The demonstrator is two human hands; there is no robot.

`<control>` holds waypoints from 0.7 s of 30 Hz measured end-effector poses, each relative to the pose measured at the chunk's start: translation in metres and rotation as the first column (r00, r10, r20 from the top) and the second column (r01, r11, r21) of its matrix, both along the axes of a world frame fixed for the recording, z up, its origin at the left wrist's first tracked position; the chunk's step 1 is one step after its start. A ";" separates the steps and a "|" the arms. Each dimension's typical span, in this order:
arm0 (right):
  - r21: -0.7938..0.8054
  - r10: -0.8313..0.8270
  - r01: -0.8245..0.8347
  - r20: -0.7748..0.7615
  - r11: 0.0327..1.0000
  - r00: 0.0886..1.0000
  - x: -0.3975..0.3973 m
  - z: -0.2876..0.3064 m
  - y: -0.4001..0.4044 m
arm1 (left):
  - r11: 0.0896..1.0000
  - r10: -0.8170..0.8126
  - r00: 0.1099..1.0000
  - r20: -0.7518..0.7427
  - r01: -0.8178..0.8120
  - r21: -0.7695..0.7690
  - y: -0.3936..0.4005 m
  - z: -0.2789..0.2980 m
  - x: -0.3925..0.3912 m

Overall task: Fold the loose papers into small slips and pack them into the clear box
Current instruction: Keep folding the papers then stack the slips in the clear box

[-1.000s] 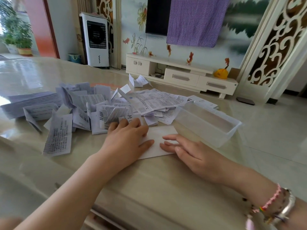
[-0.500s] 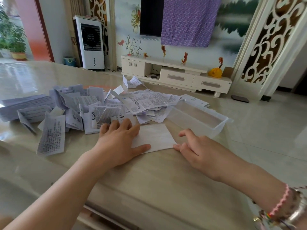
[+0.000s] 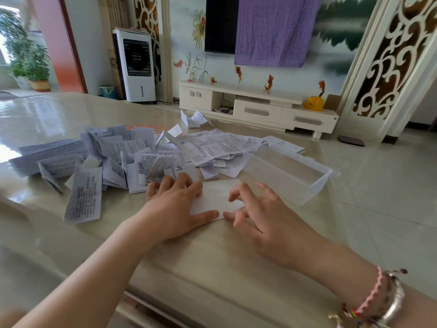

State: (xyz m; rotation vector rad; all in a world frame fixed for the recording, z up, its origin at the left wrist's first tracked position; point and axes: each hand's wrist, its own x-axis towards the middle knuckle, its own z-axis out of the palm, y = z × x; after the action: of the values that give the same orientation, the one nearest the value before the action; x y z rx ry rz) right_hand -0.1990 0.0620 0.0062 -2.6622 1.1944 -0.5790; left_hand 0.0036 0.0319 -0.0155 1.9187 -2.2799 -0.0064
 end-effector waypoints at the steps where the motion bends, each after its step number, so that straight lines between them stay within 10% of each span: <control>1: -0.028 -0.010 0.009 -0.038 1.000 0.999 -0.003 0.000 -0.001 | 1.000 0.001 1.000 0.002 -0.001 0.005 0.000 0.000 0.000; 10: -0.137 -0.224 0.203 -0.163 0.970 0.961 -0.033 0.003 -0.011 | 0.998 0.022 0.999 0.023 -0.024 0.061 0.000 0.005 -0.002; 21: -0.265 -0.078 0.034 -0.158 0.964 0.984 -0.020 -0.005 -0.031 | 0.996 0.055 0.993 0.108 -0.062 0.063 0.003 0.008 -0.013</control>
State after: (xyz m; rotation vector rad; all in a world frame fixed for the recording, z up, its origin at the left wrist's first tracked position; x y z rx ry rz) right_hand -0.2189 0.0311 0.0009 -2.9576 1.3252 -0.5667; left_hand -0.0093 0.0346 -0.0071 2.0653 -2.3170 0.0292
